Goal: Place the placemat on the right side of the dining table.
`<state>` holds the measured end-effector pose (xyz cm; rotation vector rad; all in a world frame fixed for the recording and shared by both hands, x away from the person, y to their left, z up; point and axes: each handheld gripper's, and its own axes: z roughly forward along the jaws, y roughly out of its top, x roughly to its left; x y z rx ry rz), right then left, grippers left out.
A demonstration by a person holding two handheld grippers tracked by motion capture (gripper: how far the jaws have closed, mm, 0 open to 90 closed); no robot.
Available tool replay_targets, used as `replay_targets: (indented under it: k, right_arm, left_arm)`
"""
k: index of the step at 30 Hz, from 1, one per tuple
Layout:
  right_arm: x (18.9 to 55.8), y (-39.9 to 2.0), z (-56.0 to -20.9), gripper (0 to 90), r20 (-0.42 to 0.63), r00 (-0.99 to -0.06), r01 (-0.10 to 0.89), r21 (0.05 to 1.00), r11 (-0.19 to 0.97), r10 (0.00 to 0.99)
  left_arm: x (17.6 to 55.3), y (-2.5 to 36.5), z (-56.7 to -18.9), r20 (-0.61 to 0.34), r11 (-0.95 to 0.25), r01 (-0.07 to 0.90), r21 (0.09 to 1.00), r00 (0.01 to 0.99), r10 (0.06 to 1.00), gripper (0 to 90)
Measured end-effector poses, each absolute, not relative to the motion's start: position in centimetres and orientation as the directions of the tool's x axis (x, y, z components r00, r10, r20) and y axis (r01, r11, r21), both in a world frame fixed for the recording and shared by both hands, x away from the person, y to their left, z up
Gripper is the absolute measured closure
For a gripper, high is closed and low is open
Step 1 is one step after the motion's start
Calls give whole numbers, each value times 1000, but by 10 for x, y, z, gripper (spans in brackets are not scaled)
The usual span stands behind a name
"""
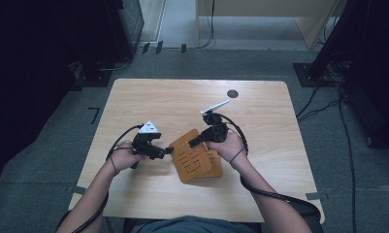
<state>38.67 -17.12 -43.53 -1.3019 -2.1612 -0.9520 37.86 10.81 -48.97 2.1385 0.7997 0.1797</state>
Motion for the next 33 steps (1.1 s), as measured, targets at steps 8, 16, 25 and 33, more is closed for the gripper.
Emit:
replay_targets:
  k: [8,16,25,33]
  right_arm:
    - [390,-186,-430,876,706,-440,898,349,268,555]
    - [390,-202,-414,876,679,-465,880,422,215,568]
    - [390,-220,-402,876,610,-470,864,466,191,639]
    - [389,-232,-395,876,555,-464,853,491,179,690]
  left_arm:
    - [383,115,-488,-110,-444,476,760,766,633,129]
    - [381,109,-493,-90,-483,467,741,781,618,129]
    - [380,103,-497,-78,-507,462,728,790,608,129]
    - [379,97,-501,-62,-539,447,714,807,588,129]
